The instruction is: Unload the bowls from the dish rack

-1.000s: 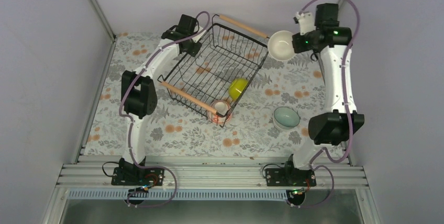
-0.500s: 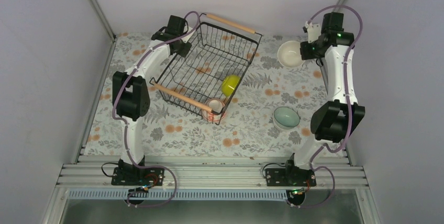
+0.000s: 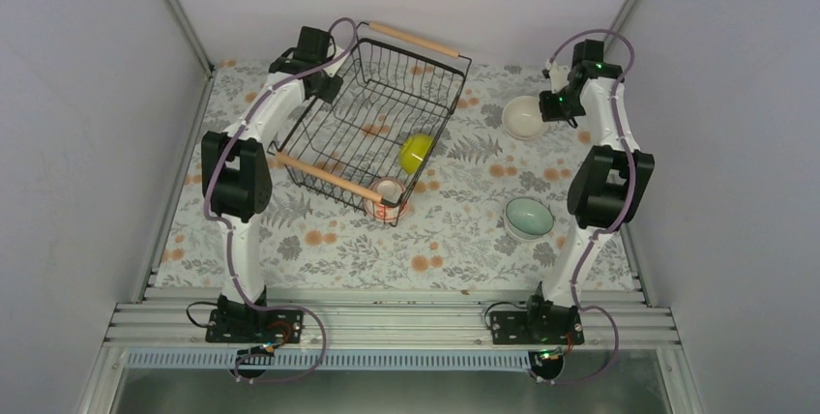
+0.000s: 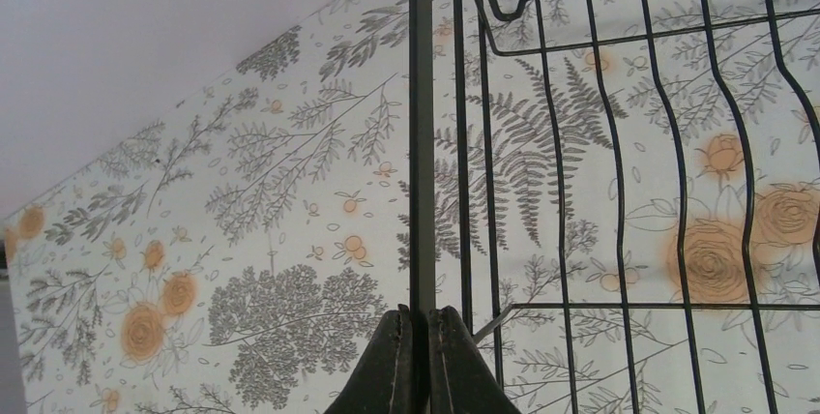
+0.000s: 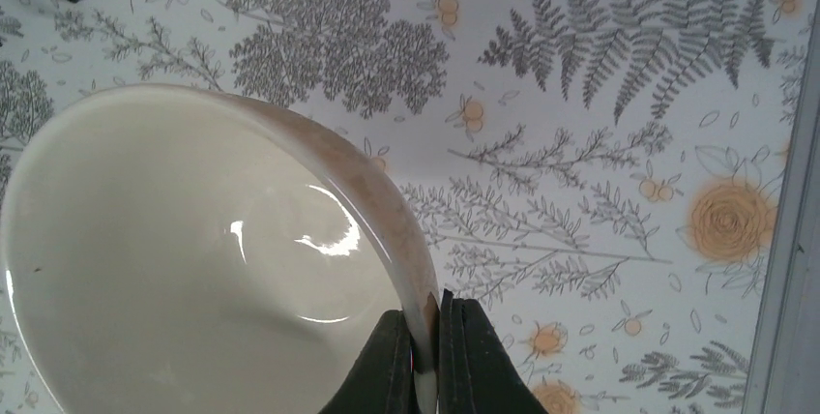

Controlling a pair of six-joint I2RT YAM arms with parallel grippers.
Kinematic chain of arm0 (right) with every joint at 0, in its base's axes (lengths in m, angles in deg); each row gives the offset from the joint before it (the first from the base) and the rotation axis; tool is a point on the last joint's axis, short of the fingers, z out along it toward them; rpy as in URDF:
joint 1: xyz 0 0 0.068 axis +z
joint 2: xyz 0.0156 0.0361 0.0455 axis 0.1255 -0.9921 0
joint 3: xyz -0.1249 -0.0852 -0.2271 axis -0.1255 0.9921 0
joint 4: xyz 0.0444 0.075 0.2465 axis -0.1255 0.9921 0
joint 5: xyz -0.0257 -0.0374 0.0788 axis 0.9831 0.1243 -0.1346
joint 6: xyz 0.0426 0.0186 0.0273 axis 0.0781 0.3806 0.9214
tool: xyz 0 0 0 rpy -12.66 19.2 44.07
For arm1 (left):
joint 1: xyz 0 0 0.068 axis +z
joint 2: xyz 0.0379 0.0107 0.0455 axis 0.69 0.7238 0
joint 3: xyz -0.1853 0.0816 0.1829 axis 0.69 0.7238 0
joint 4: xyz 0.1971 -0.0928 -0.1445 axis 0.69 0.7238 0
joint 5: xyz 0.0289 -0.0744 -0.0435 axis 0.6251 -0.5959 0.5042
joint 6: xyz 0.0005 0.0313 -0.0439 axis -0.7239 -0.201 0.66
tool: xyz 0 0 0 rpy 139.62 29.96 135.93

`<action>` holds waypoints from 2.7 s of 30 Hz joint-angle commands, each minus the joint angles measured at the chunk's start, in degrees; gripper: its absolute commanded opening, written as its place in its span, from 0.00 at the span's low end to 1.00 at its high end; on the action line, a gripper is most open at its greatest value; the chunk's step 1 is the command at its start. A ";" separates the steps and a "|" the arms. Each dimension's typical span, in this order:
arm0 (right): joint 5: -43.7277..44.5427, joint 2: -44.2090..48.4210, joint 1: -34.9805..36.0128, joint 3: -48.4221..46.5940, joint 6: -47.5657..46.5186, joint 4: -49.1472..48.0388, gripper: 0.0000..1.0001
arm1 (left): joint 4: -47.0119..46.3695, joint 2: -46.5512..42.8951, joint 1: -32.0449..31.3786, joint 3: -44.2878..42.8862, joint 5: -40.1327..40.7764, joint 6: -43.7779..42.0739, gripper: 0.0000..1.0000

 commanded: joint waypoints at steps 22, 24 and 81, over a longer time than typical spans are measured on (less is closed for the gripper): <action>-0.75 -9.83 -0.59 -6.32 1.35 -3.27 0.04 | 3.02 -0.33 2.66 1.71 1.65 -2.85 0.02; -0.11 -10.45 -0.58 -6.27 1.44 -3.51 0.04 | 2.92 -0.40 2.67 1.87 1.46 -2.84 0.02; 9.75 -1.06 44.50 -12.52 0.29 0.19 0.32 | 3.12 -1.81 -0.78 3.61 -1.74 -2.66 0.02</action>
